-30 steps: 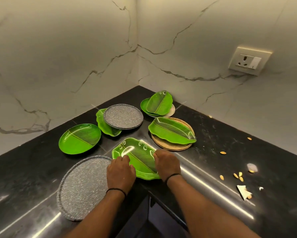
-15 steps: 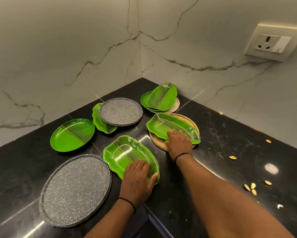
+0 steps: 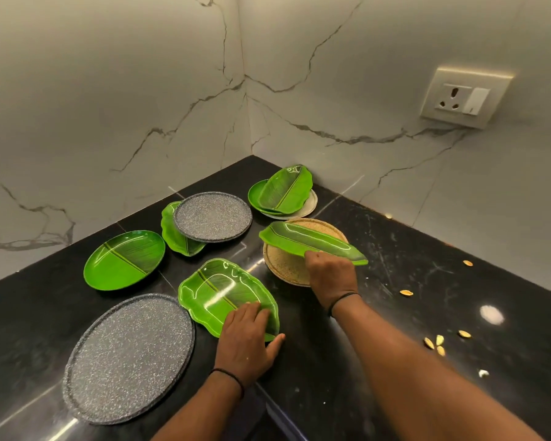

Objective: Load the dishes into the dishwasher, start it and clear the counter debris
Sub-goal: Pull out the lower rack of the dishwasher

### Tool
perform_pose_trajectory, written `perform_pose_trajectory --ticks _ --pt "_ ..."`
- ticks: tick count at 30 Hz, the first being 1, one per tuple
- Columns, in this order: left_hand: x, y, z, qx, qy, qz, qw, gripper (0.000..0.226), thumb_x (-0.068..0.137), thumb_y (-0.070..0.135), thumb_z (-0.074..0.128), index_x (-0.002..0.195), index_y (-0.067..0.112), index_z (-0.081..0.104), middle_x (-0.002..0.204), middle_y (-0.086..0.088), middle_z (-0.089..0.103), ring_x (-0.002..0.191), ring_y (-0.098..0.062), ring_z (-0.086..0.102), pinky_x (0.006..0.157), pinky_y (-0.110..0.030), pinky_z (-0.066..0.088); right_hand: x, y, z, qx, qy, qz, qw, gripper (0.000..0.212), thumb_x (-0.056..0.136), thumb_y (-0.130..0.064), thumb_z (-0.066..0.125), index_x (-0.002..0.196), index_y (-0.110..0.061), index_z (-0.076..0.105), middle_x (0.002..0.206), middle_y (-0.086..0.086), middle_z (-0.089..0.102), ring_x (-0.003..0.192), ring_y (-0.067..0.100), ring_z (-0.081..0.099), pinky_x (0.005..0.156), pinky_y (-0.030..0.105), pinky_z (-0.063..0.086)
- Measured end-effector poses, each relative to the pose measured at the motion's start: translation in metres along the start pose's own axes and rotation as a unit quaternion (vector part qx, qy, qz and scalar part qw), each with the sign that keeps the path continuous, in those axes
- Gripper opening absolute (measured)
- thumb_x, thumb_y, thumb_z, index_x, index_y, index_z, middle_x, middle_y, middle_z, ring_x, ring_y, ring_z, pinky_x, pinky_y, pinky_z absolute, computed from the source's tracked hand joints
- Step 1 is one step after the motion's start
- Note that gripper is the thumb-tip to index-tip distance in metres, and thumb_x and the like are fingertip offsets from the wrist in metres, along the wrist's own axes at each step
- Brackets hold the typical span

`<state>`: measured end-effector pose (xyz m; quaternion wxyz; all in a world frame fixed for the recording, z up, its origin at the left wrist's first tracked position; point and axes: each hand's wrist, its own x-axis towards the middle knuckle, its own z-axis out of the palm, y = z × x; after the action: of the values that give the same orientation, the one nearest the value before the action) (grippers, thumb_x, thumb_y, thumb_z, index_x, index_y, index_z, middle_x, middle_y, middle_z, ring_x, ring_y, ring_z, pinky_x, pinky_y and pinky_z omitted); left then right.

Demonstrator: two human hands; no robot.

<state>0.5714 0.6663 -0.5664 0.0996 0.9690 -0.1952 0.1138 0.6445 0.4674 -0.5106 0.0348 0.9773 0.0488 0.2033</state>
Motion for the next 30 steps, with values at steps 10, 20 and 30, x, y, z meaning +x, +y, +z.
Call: perform_pose_trajectory --ticks 10,20,30 --pt "-0.006 0.022 -0.023 0.030 -0.066 -0.044 0.996 0.043 0.050 0.041 0.088 0.074 0.014 0.063 0.073 -0.010 0.060 0.071 -0.032 0.060 0.063 -0.038 0.048 -0.132 -0.011 -0.064 -0.017 0.006 0.047 0.999 0.027 0.048 -0.018 0.083 0.054 -0.019 0.056 0.045 0.000 0.054 0.037 0.019 0.054 0.036 0.021 0.033" --pt "-0.041 0.028 -0.031 -0.016 -0.052 0.045 0.997 0.048 0.053 0.029 0.086 0.095 0.012 0.069 0.090 -0.009 0.066 0.082 -0.030 0.066 0.068 -0.040 0.054 -0.216 -0.038 -0.060 -0.026 -0.001 0.083 0.996 0.014 0.068 -0.019 0.049 0.058 -0.020 0.059 0.050 -0.002 0.055 0.042 0.016 0.057 0.035 0.022 0.035" --pt "-0.058 0.015 -0.042 -0.006 -0.039 0.079 0.996 0.051 0.057 0.027 0.088 0.100 0.008 0.070 0.097 -0.014 0.070 0.087 -0.033 0.068 0.074 -0.041 0.056 -0.223 -0.049 -0.065 0.022 0.025 0.142 0.989 0.008 0.069 -0.016 0.071 0.072 -0.020 0.065 0.068 -0.003 0.065 0.059 0.018 0.063 0.050 0.026 0.047"
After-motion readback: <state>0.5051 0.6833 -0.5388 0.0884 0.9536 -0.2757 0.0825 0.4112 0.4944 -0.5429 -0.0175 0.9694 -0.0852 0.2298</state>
